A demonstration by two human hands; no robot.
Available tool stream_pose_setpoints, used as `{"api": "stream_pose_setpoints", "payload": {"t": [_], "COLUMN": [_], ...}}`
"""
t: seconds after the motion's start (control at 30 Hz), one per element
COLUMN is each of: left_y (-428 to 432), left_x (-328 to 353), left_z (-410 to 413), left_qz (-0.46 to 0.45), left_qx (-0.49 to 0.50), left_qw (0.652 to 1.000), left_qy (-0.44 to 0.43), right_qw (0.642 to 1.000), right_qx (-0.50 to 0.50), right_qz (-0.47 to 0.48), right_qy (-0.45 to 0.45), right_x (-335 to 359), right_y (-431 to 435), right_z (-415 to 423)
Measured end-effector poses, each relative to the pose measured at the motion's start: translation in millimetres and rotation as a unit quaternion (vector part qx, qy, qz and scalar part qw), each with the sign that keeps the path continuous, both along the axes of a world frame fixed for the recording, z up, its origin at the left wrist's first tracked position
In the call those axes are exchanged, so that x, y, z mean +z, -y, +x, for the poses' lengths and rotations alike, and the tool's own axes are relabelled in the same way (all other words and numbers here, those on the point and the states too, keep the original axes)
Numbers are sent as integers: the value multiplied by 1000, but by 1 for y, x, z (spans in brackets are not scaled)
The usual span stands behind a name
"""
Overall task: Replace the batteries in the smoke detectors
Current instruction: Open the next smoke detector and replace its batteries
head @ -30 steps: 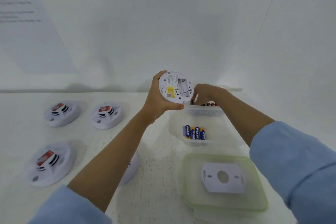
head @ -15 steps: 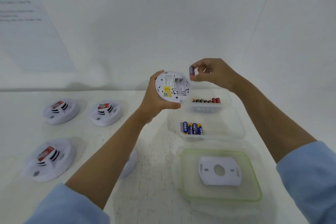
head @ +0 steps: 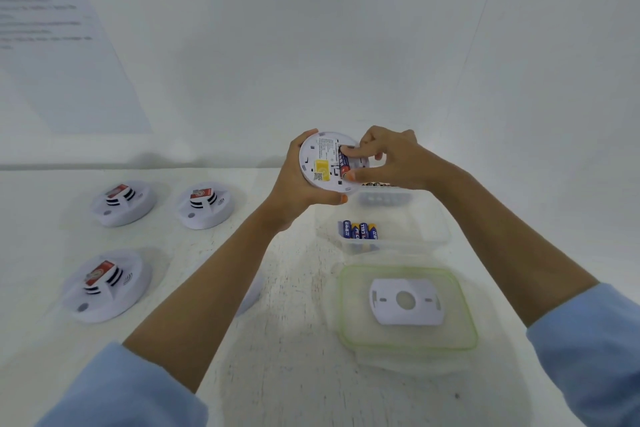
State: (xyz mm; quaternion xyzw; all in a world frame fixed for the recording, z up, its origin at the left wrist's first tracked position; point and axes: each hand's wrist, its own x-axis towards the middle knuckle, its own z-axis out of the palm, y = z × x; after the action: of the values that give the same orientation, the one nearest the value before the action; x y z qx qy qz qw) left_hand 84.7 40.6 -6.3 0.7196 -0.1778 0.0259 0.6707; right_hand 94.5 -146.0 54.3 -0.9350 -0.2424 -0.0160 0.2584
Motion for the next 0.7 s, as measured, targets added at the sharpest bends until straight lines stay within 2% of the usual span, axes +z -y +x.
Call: {"api": "stream_pose_setpoints", "payload": {"t": [0.13,0.3,0.7], "left_y": [-2,-1,3], "left_x": [2,3,2], "left_z": [-4,-7,-3], "left_qz": [-1,6,13], "left_qx": [-8,-10,-4], "left_qw": [1000,1000,1000], "left_qy": [-4,-1,4], "right_qw": [998,968,965], "right_qx": [-2,13,-3], "right_qz": [68,208,231], "right_qy": [-11,-140,-125], "right_x": [-1,4,-4], "right_y": [1,-2,-2], "right_z": [0,-2,11]}}
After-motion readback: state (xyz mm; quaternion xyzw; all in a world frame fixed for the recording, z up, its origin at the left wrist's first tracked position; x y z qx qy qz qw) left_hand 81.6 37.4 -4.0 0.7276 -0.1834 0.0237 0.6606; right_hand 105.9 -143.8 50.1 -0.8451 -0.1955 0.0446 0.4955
